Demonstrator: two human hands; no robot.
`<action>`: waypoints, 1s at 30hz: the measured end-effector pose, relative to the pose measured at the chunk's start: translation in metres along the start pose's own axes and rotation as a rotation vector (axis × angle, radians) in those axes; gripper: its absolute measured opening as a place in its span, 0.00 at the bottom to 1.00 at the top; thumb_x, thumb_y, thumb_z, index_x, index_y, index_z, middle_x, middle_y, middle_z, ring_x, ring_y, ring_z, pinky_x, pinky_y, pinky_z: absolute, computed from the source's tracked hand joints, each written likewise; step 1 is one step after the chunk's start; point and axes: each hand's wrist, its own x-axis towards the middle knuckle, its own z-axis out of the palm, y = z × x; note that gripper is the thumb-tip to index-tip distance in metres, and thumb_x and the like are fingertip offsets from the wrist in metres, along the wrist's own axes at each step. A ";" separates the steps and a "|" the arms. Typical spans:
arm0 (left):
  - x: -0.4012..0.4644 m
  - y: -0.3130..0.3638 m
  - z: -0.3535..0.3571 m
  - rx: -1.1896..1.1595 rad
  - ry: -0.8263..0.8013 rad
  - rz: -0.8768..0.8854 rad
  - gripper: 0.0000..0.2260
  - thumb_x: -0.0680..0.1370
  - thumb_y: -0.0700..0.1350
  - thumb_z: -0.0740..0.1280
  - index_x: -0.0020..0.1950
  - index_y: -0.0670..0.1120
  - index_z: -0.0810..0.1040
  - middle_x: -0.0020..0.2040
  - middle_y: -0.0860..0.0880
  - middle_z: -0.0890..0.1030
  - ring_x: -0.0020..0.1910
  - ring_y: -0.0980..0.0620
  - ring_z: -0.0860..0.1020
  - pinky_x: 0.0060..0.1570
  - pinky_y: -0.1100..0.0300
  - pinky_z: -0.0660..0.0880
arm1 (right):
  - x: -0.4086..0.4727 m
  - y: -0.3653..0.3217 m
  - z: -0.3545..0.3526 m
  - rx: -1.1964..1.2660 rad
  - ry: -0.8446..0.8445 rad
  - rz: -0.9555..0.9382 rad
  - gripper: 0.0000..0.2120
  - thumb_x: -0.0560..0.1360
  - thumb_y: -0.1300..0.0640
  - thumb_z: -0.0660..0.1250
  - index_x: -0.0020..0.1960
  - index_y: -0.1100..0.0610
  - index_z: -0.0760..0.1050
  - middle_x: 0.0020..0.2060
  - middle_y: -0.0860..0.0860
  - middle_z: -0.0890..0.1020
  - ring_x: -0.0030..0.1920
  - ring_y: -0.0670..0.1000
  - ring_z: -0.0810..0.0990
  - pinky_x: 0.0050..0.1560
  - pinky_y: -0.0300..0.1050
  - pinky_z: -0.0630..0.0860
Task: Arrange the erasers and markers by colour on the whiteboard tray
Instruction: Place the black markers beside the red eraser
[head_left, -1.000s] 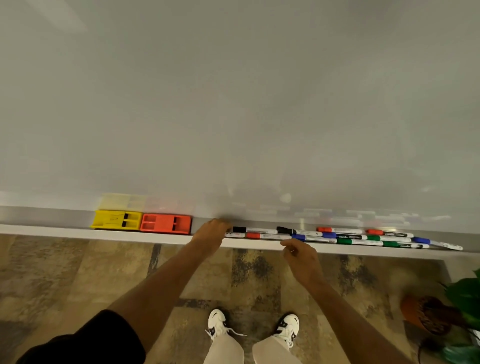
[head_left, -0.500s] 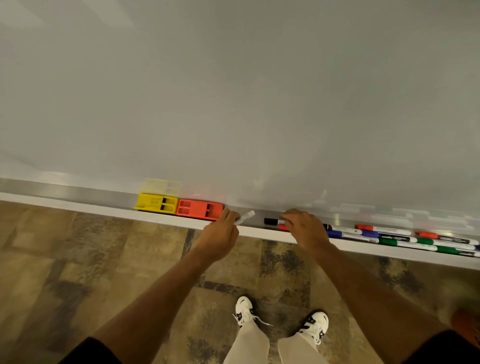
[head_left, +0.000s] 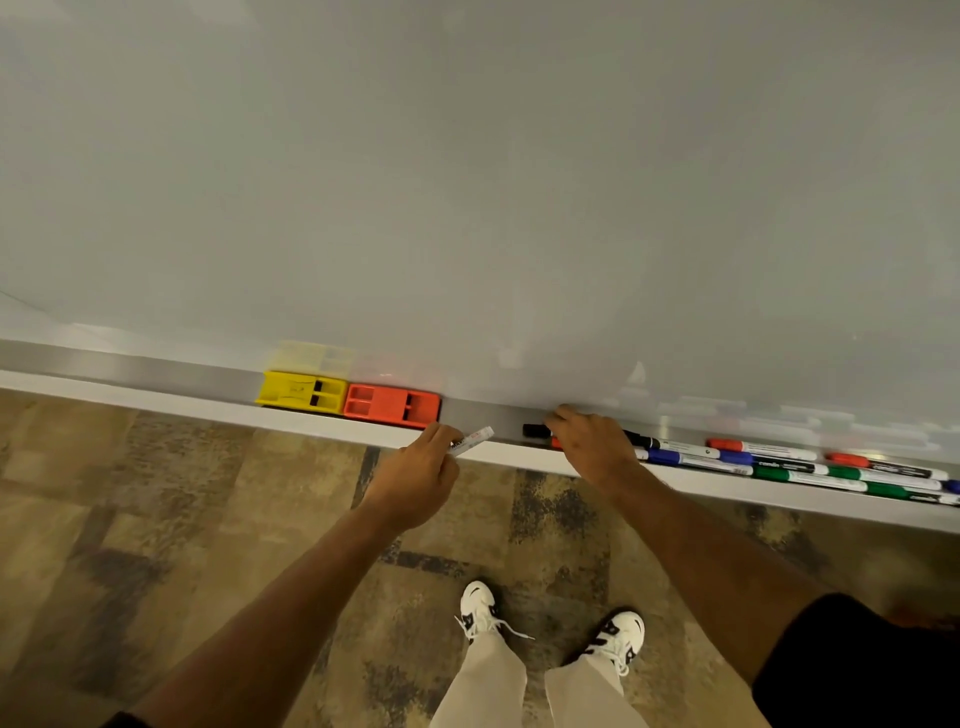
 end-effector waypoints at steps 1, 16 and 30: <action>-0.001 0.001 -0.001 -0.003 -0.005 0.001 0.08 0.80 0.46 0.56 0.59 0.50 0.70 0.49 0.56 0.71 0.31 0.58 0.71 0.27 0.67 0.61 | 0.000 0.000 0.000 -0.019 0.007 -0.015 0.11 0.76 0.59 0.66 0.58 0.55 0.74 0.52 0.51 0.78 0.41 0.55 0.82 0.37 0.49 0.79; 0.034 0.060 0.013 -0.007 -0.035 0.048 0.05 0.77 0.51 0.61 0.52 0.54 0.68 0.34 0.56 0.75 0.29 0.55 0.72 0.27 0.59 0.64 | -0.069 0.045 -0.007 0.398 0.271 0.191 0.06 0.75 0.57 0.62 0.52 0.54 0.70 0.52 0.50 0.72 0.35 0.47 0.73 0.32 0.38 0.73; 0.127 0.181 0.120 0.212 -0.210 0.271 0.17 0.79 0.43 0.62 0.67 0.55 0.72 0.61 0.50 0.79 0.52 0.44 0.79 0.50 0.51 0.76 | -0.209 0.145 -0.003 0.509 0.301 0.538 0.15 0.78 0.57 0.58 0.64 0.52 0.68 0.49 0.53 0.82 0.39 0.51 0.79 0.38 0.50 0.79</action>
